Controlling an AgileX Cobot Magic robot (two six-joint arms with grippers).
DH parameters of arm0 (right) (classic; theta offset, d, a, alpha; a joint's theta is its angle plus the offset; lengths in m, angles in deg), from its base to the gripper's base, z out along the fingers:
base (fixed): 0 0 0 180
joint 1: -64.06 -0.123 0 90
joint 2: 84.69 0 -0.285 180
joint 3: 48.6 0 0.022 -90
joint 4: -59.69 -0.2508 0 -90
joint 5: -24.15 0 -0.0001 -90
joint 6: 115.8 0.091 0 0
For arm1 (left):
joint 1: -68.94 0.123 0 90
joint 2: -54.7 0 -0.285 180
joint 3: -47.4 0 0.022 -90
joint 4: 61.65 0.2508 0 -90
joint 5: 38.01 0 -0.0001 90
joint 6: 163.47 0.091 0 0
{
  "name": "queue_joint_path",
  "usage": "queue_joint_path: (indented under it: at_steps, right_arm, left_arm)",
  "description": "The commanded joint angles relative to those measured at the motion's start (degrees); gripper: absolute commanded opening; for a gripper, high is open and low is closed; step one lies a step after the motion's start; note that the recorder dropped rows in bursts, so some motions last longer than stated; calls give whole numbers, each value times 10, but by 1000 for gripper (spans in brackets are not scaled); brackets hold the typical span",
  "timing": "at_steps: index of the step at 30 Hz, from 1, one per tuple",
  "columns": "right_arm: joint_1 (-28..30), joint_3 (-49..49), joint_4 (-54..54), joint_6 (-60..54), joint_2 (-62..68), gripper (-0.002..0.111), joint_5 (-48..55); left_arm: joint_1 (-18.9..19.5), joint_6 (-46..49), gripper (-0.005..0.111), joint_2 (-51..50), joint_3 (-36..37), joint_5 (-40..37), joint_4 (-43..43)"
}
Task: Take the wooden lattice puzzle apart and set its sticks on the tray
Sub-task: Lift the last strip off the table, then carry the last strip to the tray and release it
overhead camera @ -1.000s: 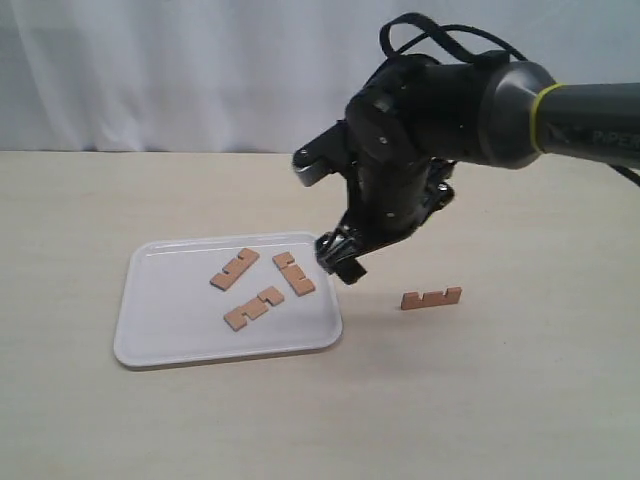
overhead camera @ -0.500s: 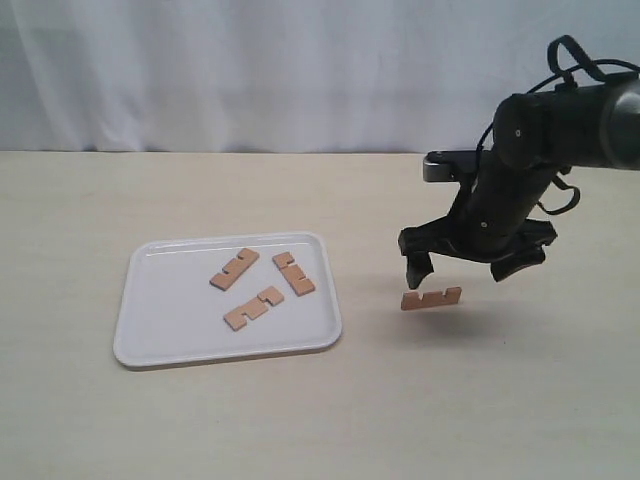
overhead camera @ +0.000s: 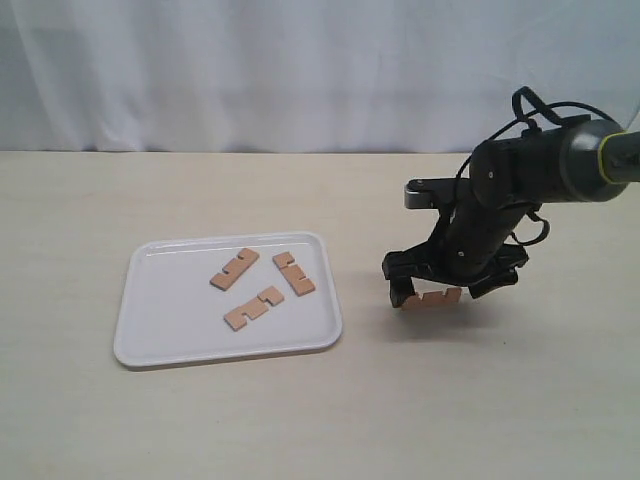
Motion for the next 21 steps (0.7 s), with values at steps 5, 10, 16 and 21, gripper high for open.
queue_joint_path:
  at_steps: [5, 10, 16, 21]
  right_arm:
    - [-1, 0, 16, -4, 13, 66, -11]
    - [-1, 1, 14, -7, -4, 6, 1]
    - [-1, 1, 13, -7, -54, 6, 3]
    - [-1, 1, 6, -7, -80, 6, 3]
  left_arm:
    - [1, 1, 0, 0, 1, 10, 0]
    - [1, 1, 0, 0, 1, 10, 0]
    - [1, 1, 0, 0, 1, 10, 0]
    - [1, 1, 0, 0, 1, 9, 1]
